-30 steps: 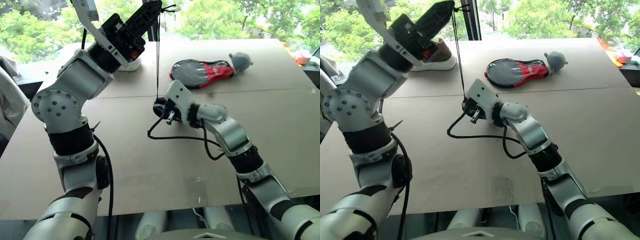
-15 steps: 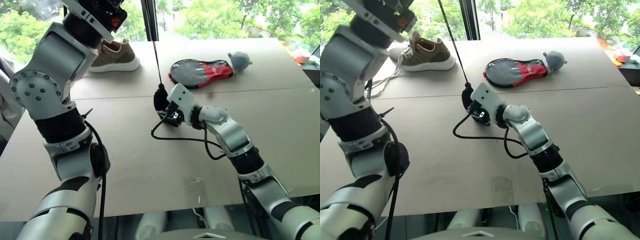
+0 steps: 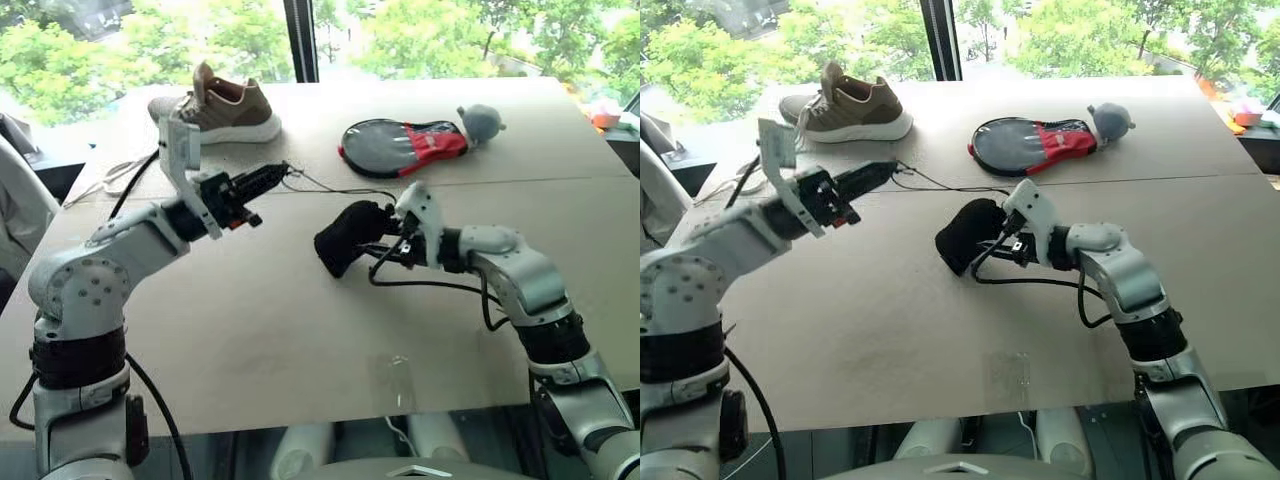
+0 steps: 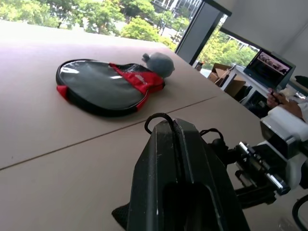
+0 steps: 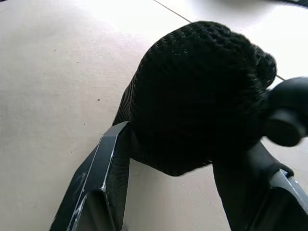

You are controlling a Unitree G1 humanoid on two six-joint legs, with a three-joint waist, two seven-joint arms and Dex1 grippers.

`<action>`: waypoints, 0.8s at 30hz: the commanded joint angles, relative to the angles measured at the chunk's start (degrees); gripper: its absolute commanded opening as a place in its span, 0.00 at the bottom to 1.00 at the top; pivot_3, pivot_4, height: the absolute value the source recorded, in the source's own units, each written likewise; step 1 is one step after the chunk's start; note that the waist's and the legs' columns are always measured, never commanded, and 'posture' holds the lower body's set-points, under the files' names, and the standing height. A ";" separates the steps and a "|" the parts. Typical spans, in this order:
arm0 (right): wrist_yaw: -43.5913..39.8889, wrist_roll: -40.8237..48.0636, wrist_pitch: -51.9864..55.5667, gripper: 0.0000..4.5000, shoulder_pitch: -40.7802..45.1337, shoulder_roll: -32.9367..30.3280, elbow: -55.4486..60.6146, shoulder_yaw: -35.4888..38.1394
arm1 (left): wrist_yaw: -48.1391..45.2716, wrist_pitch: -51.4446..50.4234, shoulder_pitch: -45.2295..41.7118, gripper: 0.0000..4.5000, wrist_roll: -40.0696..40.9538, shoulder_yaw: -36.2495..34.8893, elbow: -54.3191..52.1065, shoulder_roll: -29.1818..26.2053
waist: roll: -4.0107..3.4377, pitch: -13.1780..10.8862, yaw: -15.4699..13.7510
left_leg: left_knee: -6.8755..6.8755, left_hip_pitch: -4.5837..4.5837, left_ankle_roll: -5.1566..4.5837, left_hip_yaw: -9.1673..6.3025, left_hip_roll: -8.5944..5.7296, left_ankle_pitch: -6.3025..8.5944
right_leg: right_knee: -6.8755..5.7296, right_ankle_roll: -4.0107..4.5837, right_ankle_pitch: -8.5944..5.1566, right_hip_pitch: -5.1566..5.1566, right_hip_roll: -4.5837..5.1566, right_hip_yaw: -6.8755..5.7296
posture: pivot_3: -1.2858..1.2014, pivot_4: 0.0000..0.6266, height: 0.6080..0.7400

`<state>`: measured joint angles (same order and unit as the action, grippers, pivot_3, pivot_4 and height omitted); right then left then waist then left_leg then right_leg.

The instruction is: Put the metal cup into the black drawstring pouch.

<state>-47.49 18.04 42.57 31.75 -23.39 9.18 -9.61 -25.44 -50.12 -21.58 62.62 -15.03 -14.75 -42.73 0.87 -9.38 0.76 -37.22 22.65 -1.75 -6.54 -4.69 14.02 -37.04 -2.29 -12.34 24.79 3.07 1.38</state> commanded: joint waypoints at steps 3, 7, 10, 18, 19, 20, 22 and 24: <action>-4.65 4.74 3.68 0.56 -4.33 -6.87 6.59 2.08 | -5.06 1.78 4.02 0.00 -3.25 1.08 -5.95 0.17 | 0.00 0.00 -0.36 | 0.02 0.01 -0.01 -0.03 0.00 0.01 | 0.01 0.00 0.00 -0.02 0.06 -0.02 | 0.52 0.24 1.00; -5.09 5.11 5.23 0.57 -8.02 -11.04 8.99 1.56 | -7.36 2.86 6.67 0.27 -6.44 3.17 -7.69 0.76 | 0.00 0.00 -0.20 | 0.00 0.02 -0.02 -0.02 -0.01 0.01 | 0.10 -0.01 0.01 -0.07 0.10 0.00 | 0.52 0.24 1.00; -6.58 4.74 3.31 0.57 -11.50 -14.57 10.17 1.60 | -9.60 3.07 9.48 0.56 -8.49 4.08 -9.20 -0.23 | 0.00 0.00 -0.15 | 0.02 0.02 -0.02 -0.02 0.00 0.01 | 0.10 -0.01 0.00 -0.06 0.10 0.01 | 0.52 0.24 1.00; -8.21 6.65 -14.30 0.57 -22.87 -15.48 6.01 12.99 | -19.64 16.95 27.68 0.92 -27.45 6.91 -9.54 -8.47 | -0.10 -0.05 -0.25 | 0.13 -0.01 -0.14 0.07 0.07 0.09 | 0.21 0.00 -0.01 -0.07 0.08 0.08 | 0.52 0.24 1.00; -8.72 6.70 -16.68 0.57 -24.47 -15.38 4.30 14.69 | -19.19 19.87 28.99 0.92 -30.04 7.07 -8.10 -7.58 | -0.10 -0.05 -0.43 | 0.12 -0.01 -0.14 0.07 0.07 0.09 | 0.21 0.00 0.00 -0.09 0.09 0.09 | 0.52 0.24 1.00; -9.21 6.65 -19.14 0.57 -25.86 -15.22 2.66 16.14 | -18.77 22.99 30.00 0.92 -32.28 7.02 -6.83 -6.31 | -0.10 -0.05 -0.77 | 0.10 0.01 -0.19 0.06 0.07 0.11 | 0.23 0.00 -0.01 -0.09 0.09 0.07 | 0.52 0.24 1.00; -9.10 5.98 -23.83 0.57 -27.96 -14.63 -1.77 18.70 | -17.55 27.64 31.12 0.92 -35.22 6.78 -4.98 -3.36 | -0.13 -0.02 -1.57 | 0.07 -0.01 -0.28 0.04 0.09 0.16 | 0.27 0.00 0.00 -0.17 0.09 0.04 | 0.52 0.24 1.00; -9.32 5.41 -30.75 0.57 -28.98 -13.09 -6.14 20.87 | -16.49 31.02 31.56 0.92 -37.25 6.43 -4.07 -1.04 | -0.13 -0.02 -1.76 | 0.02 -0.05 -0.29 0.05 0.09 0.17 | 0.28 0.00 0.00 -0.23 0.10 0.03 | 0.52 0.24 1.00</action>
<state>-56.09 23.19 18.43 3.09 -37.41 5.48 7.85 -42.91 -23.57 9.92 27.59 -7.88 -18.58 -44.86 0.74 -9.40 -1.00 -37.23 22.61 -2.05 -6.49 -4.60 14.19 -36.76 -2.29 -12.34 24.54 3.18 1.40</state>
